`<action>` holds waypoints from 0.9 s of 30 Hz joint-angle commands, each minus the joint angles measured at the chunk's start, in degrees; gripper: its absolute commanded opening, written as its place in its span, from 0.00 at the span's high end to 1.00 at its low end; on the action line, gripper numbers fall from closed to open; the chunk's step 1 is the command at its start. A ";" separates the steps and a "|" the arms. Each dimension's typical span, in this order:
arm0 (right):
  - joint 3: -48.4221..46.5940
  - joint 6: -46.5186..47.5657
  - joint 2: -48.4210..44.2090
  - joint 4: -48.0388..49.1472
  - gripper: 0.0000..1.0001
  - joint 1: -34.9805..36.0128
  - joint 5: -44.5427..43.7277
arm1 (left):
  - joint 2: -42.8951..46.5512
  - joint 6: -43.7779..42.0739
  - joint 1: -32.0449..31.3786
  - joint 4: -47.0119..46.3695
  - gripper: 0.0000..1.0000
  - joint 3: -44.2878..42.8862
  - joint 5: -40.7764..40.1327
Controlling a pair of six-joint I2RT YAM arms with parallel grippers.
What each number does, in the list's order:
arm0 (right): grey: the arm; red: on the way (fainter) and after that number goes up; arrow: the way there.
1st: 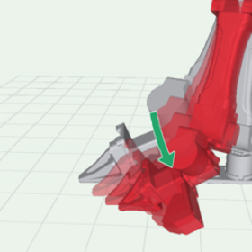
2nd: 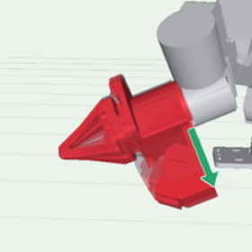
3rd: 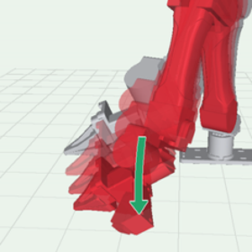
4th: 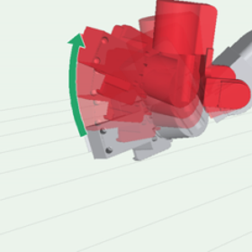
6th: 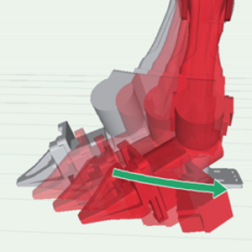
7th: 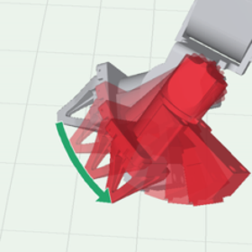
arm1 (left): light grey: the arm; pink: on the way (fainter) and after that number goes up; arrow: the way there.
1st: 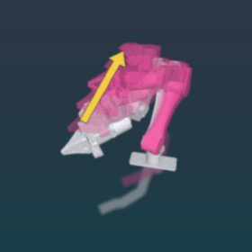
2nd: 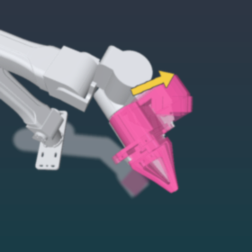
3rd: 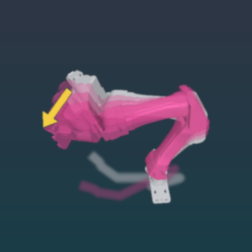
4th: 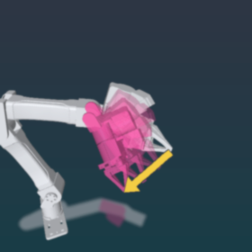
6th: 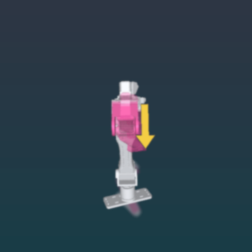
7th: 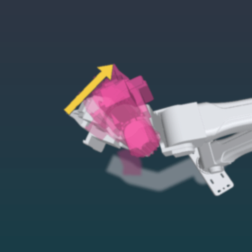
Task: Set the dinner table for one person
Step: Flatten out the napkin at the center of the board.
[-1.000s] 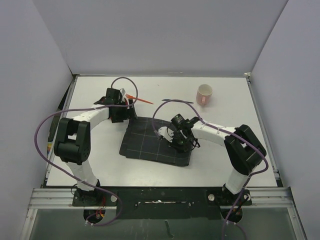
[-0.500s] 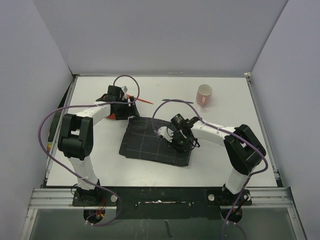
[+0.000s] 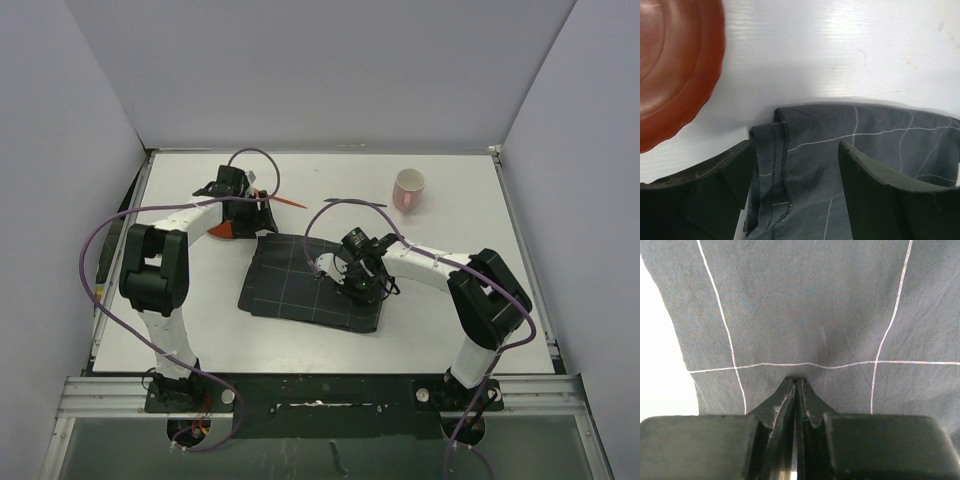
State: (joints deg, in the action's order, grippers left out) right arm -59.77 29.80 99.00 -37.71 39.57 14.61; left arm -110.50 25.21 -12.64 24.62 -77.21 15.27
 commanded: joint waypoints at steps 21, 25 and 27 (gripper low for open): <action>-0.24 1.25 2.16 0.19 1.00 0.46 1.94 | -0.07 -0.34 0.30 1.63 0.37 0.68 -0.24; -0.26 1.46 2.37 0.10 1.00 0.50 1.92 | -0.56 -0.08 0.21 1.00 0.39 0.80 0.75; -0.26 1.51 2.49 0.10 1.00 0.55 1.91 | -0.79 -0.05 0.17 1.09 0.43 0.33 1.27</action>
State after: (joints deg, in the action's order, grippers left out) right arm -59.92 30.63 99.18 -37.98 39.57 14.72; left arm -110.48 25.34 -12.58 28.38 -75.00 14.33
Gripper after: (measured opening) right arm 0.030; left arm 0.604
